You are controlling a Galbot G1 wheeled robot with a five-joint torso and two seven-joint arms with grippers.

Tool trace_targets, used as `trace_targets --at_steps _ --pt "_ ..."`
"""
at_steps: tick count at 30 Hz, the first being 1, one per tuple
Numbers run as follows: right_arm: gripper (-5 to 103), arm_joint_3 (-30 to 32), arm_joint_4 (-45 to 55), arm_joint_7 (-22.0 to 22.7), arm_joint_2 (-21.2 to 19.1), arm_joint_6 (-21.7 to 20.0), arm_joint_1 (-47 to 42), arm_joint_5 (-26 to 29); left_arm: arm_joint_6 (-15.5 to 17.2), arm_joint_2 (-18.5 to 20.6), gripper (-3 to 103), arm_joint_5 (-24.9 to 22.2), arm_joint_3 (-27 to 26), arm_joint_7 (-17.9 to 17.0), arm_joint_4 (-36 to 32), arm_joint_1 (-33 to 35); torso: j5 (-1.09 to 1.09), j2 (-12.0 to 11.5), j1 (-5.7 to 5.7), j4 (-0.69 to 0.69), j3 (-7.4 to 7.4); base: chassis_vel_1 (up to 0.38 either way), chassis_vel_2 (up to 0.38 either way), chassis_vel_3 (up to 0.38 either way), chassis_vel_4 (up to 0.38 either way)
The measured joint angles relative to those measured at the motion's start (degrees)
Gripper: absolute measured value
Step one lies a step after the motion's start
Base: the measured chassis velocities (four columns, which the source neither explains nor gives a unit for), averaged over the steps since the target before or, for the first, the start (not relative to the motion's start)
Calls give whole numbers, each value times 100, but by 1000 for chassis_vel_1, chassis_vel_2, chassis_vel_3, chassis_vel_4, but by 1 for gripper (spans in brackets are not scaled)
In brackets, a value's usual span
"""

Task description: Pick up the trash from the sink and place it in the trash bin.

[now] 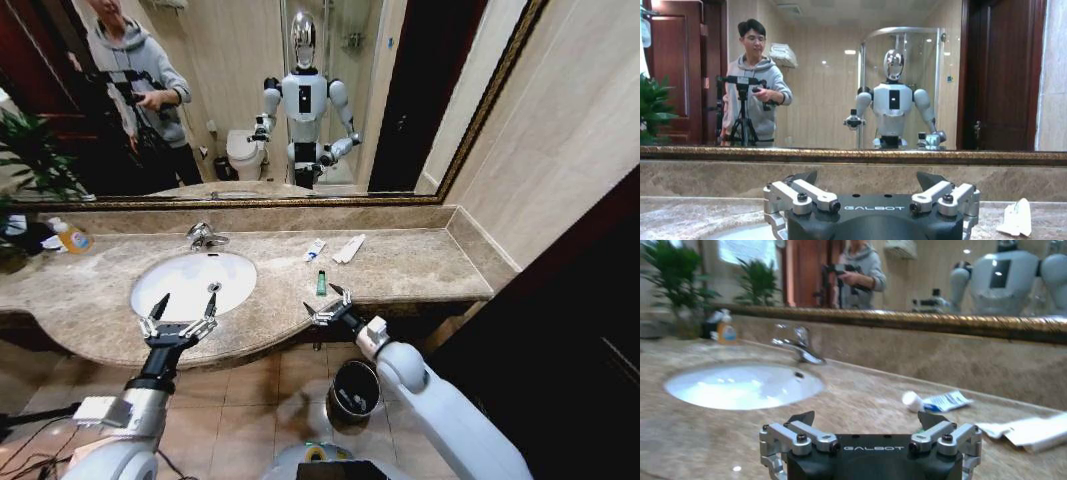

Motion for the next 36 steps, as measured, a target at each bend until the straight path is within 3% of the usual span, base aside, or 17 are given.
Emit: trace_targets --at_steps 16,28,36 --pt "100 -406 -893 646 439 -231 616 -186 0 0 100 0 0 0 0 0 0 0 0 0 0 0 0 0 0" --pt "101 -357 -1475 721 672 -207 972 -228 0 0 100 0 0 0 0 0 0 0 -1 0 0 0 0 0 0" --pt "79 -299 -1700 663 678 -83 1034 -242 0 0 100 0 -1 0 0 0 0 0 -1 1 -1 0 0 0 0"
